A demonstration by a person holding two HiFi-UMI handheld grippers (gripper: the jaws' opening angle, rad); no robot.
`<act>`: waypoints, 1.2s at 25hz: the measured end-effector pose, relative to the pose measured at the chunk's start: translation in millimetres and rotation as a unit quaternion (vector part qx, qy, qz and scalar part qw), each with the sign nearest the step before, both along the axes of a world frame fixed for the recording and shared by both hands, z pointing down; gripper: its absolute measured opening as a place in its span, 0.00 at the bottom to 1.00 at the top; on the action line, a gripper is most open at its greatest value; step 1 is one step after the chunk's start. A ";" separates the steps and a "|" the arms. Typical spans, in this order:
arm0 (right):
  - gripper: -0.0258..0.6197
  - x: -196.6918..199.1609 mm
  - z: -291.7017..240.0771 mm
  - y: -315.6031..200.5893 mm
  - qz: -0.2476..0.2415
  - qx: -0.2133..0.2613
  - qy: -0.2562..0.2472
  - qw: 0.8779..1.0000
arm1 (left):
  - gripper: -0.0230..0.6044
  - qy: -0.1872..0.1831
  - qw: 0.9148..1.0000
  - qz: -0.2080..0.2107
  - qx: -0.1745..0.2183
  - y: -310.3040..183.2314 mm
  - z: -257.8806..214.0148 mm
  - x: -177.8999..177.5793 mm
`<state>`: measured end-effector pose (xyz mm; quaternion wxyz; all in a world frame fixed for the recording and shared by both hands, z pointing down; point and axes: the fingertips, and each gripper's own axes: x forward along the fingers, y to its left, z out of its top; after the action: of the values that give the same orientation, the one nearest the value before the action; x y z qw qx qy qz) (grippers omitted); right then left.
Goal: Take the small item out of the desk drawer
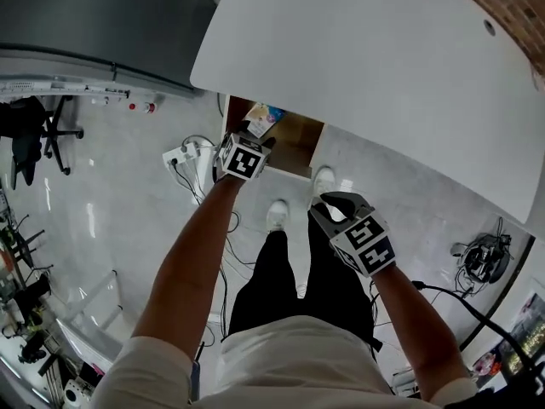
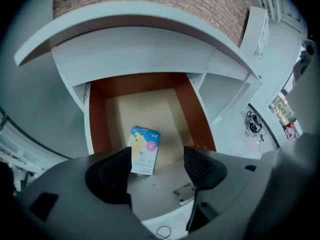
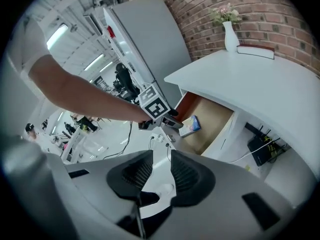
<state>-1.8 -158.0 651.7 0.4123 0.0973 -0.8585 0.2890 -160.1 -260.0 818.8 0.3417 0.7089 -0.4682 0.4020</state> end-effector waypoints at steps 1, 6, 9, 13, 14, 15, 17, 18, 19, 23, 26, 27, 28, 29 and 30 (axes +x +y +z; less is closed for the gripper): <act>0.24 0.6 7.4 -5.0 0.001 -0.001 0.002 1.000 | 0.53 -0.010 1.000 0.006 -0.002 -7.1 11.1 -3.3; 0.25 -1.5 31.7 -13.1 0.007 -0.018 0.003 1.000 | 0.58 -0.036 0.999 0.032 -0.012 -30.5 53.4 -11.1; 0.25 1.5 44.0 -10.7 0.003 -0.024 0.007 1.000 | 0.63 -0.060 0.997 0.057 -0.004 -40.1 71.8 -9.8; 0.24 1.4 54.2 -8.8 0.015 -0.032 0.006 0.999 | 0.64 -0.090 0.993 0.078 0.000 -49.4 90.8 -10.6; 0.23 1.1 56.2 -7.2 0.019 -0.035 0.006 0.999 | 0.65 -0.095 0.992 0.078 -0.002 -49.9 94.7 -11.4; 0.23 1.0 58.0 -6.0 0.022 -0.037 0.005 0.999 | 0.65 -0.100 0.992 0.077 -0.005 -50.1 98.8 -12.1; 0.23 1.0 61.8 -4.5 0.026 -0.039 0.004 0.999 | 0.65 -0.111 0.991 0.076 -0.009 -51.6 107.7 -13.9; 0.23 1.7 63.9 -2.9 0.026 -0.040 0.004 0.999 | 0.65 -0.115 0.990 0.075 -0.010 -53.0 111.4 -14.4; 0.22 2.6 65.8 -0.7 0.026 -0.043 0.003 0.999 | 0.66 -0.118 0.990 0.073 -0.009 -54.9 114.1 -14.9; 0.21 4.8 69.8 3.9 0.028 -0.054 0.001 0.998 | 0.66 -0.127 0.990 0.058 -0.012 -62.7 121.2 -21.2; 0.21 8.4 74.1 3.7 0.032 -0.054 0.003 0.998 | 0.66 -0.121 0.991 0.063 -0.019 -63.5 127.6 -18.3; 0.21 9.7 75.9 4.0 0.032 -0.054 0.005 0.998 | 0.66 -0.118 0.990 0.069 -0.024 -62.2 130.6 -16.1; 0.21 9.8 77.0 3.8 0.032 -0.054 0.005 0.998 | 0.66 -0.117 0.990 0.074 -0.028 -61.6 133.4 -14.8; 0.21 8.9 77.6 3.5 0.033 -0.055 0.005 0.998 | 0.66 -0.117 0.990 0.076 -0.031 -62.0 135.5 -14.6; 0.21 8.4 78.4 3.4 0.032 -0.055 0.005 0.998 | 0.66 -0.117 0.990 0.075 -0.031 -63.0 137.2 -15.2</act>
<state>6.6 -154.6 730.1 0.4118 0.1038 -0.8356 0.3485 -175.3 -323.0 956.0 0.2757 0.6788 -0.4380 0.5210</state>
